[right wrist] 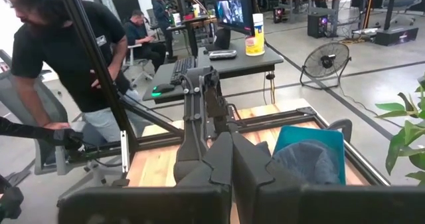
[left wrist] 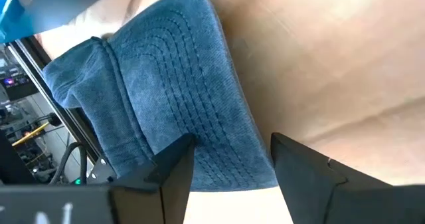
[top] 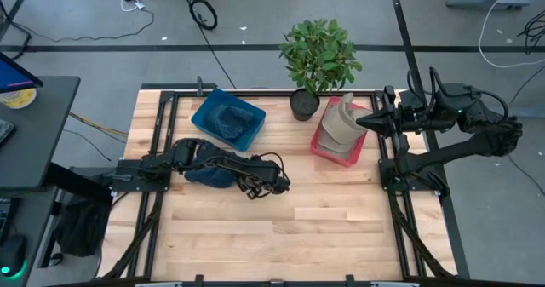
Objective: Pick & Place hat
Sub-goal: Put the blue cap into the blue bin
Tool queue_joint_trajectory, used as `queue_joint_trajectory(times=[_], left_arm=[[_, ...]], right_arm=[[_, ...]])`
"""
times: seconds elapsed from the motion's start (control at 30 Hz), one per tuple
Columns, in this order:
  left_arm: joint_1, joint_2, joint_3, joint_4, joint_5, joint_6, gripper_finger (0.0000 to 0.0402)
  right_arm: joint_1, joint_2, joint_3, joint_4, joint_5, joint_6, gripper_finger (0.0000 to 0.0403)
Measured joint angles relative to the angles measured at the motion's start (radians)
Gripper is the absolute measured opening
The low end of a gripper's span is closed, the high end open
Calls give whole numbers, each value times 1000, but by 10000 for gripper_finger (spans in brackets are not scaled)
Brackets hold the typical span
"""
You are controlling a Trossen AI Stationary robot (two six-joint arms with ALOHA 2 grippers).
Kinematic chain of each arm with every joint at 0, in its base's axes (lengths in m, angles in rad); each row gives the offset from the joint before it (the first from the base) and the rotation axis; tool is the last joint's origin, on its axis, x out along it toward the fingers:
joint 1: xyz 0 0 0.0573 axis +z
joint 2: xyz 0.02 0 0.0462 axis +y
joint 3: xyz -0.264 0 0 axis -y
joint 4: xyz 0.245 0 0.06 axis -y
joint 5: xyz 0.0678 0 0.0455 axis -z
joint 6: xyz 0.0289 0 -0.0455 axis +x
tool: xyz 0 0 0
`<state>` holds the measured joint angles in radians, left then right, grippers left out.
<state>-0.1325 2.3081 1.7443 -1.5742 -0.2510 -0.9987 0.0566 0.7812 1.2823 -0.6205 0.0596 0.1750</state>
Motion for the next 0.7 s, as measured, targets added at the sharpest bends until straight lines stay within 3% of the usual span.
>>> queue_joint_trajectory(times=[0.23, 0.47, 0.7], left_arm=[[5, 0, 0, 0, -14, -7, 165], [-14, 1, 0, 15, -6, 17, 15], [-58, 3, 1, 7, 1, -20, 2]], right_arm=[[0, 2, 0, 9, 0, 26, 4], [0, 2, 0, 27, 0, 26, 4], [0, 3, 0, 61, 3, 9, 4]])
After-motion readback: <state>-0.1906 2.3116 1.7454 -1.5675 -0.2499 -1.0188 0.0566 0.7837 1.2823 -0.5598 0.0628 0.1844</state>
